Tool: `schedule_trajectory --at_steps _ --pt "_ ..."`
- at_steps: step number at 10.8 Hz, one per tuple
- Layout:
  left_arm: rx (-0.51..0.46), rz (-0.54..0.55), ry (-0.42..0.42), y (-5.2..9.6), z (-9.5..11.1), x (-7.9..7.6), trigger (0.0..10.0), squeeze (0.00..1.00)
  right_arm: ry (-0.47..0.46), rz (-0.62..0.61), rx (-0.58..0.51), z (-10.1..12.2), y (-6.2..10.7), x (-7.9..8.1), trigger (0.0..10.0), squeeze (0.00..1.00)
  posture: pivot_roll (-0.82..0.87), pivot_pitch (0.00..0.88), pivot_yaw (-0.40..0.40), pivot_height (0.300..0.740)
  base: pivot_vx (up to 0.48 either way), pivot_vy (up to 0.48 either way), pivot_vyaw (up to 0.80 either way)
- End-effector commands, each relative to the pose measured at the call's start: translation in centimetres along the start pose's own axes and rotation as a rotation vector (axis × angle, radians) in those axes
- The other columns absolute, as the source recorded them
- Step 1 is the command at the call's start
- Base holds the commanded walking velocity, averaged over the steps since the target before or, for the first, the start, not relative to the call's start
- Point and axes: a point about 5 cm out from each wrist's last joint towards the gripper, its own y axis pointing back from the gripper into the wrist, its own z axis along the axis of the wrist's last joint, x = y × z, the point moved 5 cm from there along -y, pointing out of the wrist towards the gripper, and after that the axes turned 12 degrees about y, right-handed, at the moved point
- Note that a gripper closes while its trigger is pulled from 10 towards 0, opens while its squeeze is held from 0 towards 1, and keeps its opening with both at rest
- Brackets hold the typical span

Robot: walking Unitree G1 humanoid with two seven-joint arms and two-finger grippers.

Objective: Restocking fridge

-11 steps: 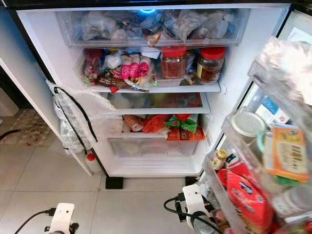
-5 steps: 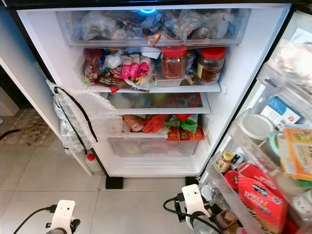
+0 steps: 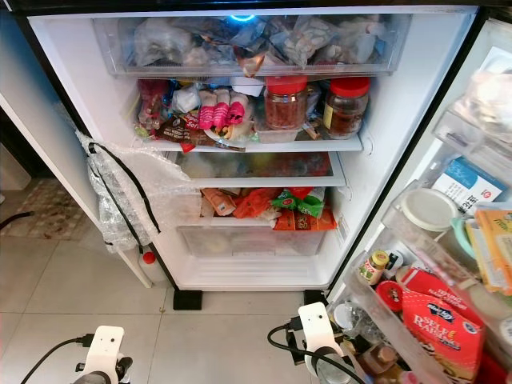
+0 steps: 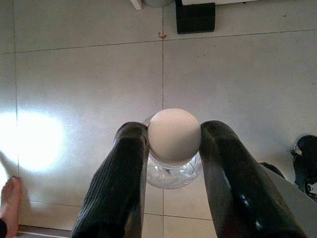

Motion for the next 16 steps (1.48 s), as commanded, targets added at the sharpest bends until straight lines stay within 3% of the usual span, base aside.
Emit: schedule_trajectory --at_steps 1,3,4,5,6,8,12,16 --pt "0.02 0.002 -0.017 0.1 -0.6 0.4 10.0 0.0 0.003 0.001 0.009 -0.3 0.1 0.2 10.0 0.0 -0.1 0.077 0.012 0.74 0.0 0.0 0.0" --pt "0.022 0.003 -0.015 0.2 -0.7 0.5 10.0 0.0 -0.039 -0.103 -0.05 0.6 0.2 -1.9 10.0 0.0 -0.1 0.079 0.012 0.74 0.0 0.0 0.0" --pt "0.022 0.004 -0.015 0.2 -0.8 0.5 10.0 0.0 -0.08 -0.146 -0.132 1.9 0.3 -2.8 10.0 0.0 -0.1 0.081 0.012 0.74 0.0 0.0 0.0" --pt "0.022 0.006 -0.013 0.2 -0.9 0.6 10.0 0.0 -0.142 -0.3 -0.298 4.3 1.3 -5.6 10.0 0.0 -0.1 0.082 0.011 0.74 0.0 0.0 0.0" --pt "0.023 0.005 -0.014 0.2 -1.0 0.5 10.0 0.0 -0.167 -0.388 -0.402 5.6 2.3 -7.3 10.0 0.0 -0.1 0.083 0.013 0.74 0.0 0.0 0.0" --pt "0.025 0.006 -0.014 0.2 -1.0 0.6 10.0 0.0 -0.202 -0.477 -0.569 7.6 4.5 -9.0 10.0 0.0 -0.11 0.086 0.012 0.74 0.0 0.0 0.0" --pt "0.025 0.008 -0.014 0.2 -0.9 0.8 10.0 0.0 -0.209 -0.626 -0.683 9.0 7.2 -11.5 10.0 0.0 -0.11 0.088 0.013 0.74 0.0 0.0 0.0" --pt "0.018 0.007 -0.01 0.2 -0.9 0.5 10.0 0.0 -0.179 -0.67 -0.658 9.6 7.2 -13.1 10.0 0.0 -0.11 0.085 0.007 0.74 0.0 0.0 0.0"
